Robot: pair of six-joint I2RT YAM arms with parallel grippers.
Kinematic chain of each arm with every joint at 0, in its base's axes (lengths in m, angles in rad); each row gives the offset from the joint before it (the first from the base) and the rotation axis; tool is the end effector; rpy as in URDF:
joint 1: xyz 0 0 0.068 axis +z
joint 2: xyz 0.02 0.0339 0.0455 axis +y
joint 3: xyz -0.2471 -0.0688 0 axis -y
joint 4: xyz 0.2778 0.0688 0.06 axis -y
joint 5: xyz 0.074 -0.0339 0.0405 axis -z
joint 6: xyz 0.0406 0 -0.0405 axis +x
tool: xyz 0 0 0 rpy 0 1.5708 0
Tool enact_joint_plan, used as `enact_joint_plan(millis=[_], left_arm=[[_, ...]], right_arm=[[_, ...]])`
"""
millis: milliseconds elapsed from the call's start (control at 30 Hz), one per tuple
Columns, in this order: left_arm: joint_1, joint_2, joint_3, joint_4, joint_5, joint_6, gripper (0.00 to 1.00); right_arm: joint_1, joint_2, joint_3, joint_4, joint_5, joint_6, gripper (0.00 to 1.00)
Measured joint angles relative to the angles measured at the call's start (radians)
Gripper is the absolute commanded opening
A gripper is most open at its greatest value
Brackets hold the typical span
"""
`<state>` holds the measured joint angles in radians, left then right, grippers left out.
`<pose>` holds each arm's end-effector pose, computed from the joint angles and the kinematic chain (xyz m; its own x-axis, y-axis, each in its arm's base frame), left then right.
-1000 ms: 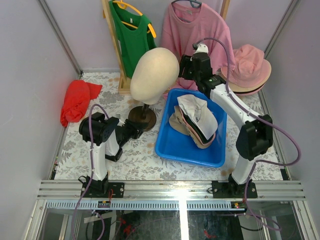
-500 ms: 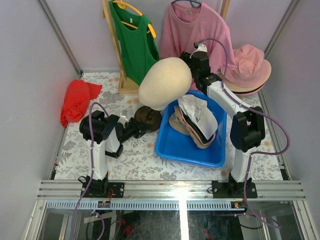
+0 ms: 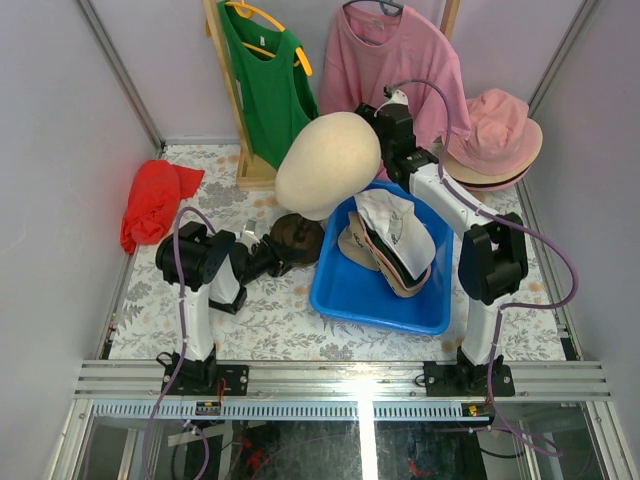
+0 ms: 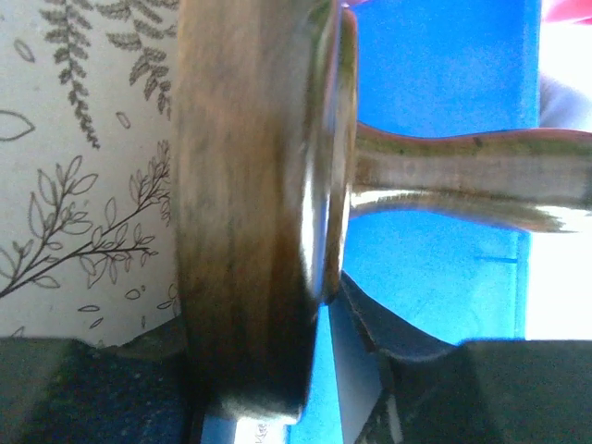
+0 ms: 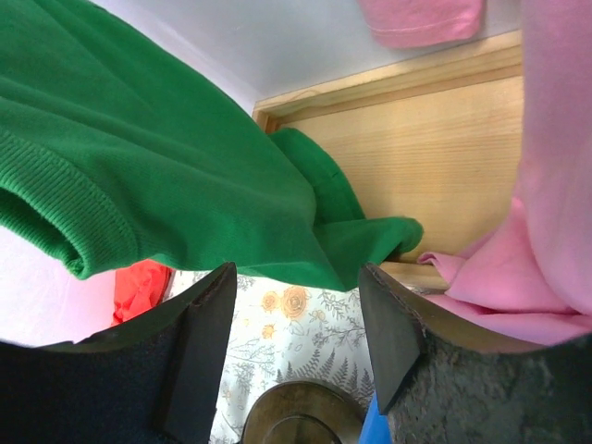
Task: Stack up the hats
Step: Adjust the hat stand at the center of the board.
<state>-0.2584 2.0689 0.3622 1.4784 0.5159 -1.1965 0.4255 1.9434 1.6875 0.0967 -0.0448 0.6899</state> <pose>0.2524 -0.0874 0.0225 -0.7193 -0.6473 -0.2522 0.0475 0.3164 -0.9474 0.4610 0.2109 0.3132 -0.3995 0.5170 -0.7570 -0.2572 0.7294 0.6339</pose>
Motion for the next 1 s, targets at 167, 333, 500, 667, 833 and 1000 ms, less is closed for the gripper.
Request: enact_joint_plan(millis=[167, 333, 500, 667, 833, 1000], left_arm=[[-0.01, -0.023, -0.005, -0.036, 0.001, -0.007, 0.46], [-0.017, -0.041, -0.013, -0.04, 0.002, -0.008, 0.53], [-0.018, -0.072, -0.034, -0.051, 0.009, -0.01, 0.58], [-0.021, -0.137, -0.057, -0.138, 0.012, 0.014, 0.61], [-0.022, -0.206, -0.073, -0.237, -0.002, 0.056, 0.64], [-0.023, -0.243, -0.092, -0.278, -0.017, 0.072, 0.65]], right_arm=[[0.02, 0.0, 0.0, 0.0, 0.002, 0.015, 0.62], [0.031, 0.0, 0.0, 0.0, 0.003, 0.026, 0.62], [0.036, 0.0, 0.0, -0.001, 0.01, 0.028, 0.62], [0.039, 0.0, 0.0, 0.0, 0.01, 0.03, 0.62], [0.048, 0.0, 0.0, 0.0, 0.01, 0.03, 0.62], [0.054, 0.0, 0.0, 0.0, 0.01, 0.031, 0.62]])
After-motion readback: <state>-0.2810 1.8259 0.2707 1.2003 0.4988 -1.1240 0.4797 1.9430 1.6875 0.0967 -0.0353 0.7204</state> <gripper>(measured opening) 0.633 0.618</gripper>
